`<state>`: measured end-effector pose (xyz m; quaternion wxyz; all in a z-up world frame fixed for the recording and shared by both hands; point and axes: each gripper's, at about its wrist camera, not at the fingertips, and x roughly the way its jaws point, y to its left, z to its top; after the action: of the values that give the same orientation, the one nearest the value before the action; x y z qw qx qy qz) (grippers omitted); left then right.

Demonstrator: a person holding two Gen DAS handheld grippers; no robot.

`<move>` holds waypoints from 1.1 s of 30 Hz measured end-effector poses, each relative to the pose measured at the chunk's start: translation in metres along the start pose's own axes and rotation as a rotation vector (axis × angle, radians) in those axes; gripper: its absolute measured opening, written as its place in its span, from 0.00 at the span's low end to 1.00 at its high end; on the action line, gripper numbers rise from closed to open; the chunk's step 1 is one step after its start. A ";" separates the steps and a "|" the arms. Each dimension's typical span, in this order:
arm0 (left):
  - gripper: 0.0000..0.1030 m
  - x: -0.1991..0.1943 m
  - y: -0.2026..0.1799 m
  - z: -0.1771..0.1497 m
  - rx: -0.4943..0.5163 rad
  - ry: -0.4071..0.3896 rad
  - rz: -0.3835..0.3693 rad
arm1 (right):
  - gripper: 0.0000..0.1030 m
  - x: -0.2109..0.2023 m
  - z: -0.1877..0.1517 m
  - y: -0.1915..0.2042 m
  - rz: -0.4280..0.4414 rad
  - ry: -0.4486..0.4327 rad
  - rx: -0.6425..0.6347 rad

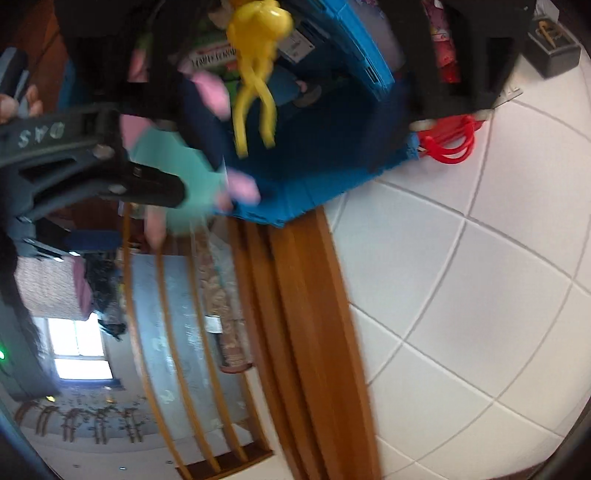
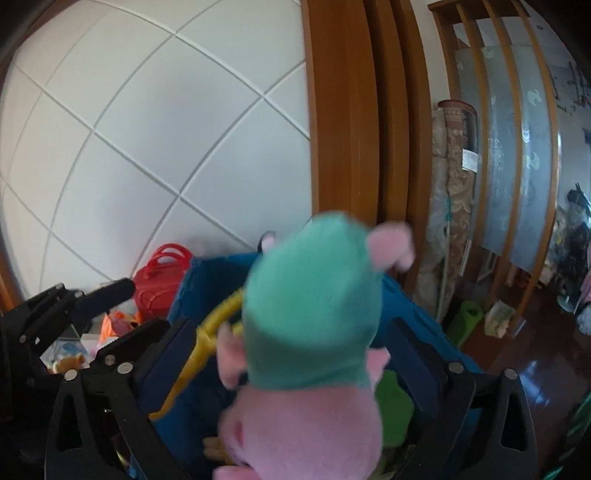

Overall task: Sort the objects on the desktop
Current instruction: 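Open both tools to drop the toys into the blue bin, then move both tools back over the items on the bed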

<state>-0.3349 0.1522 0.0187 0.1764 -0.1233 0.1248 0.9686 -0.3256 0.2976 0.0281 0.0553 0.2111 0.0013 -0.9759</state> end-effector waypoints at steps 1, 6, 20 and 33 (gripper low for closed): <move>0.92 -0.005 -0.004 0.003 -0.013 -0.017 0.018 | 1.00 -0.003 -0.001 -0.003 0.003 -0.003 0.006; 0.95 -0.002 -0.010 0.005 -0.028 -0.024 0.100 | 1.00 -0.026 -0.007 -0.027 0.014 -0.063 0.047; 0.95 -0.069 0.020 -0.068 -0.112 0.040 0.280 | 1.00 -0.065 -0.056 -0.012 0.086 -0.134 0.060; 0.95 -0.138 0.095 -0.122 -0.163 0.069 0.466 | 1.00 -0.076 -0.076 0.080 0.161 -0.115 -0.012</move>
<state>-0.2212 -0.0119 -0.0375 -0.0668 -0.1380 0.0772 0.9852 -0.2170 0.2284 -0.0088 0.1345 0.1537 -0.0132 -0.9788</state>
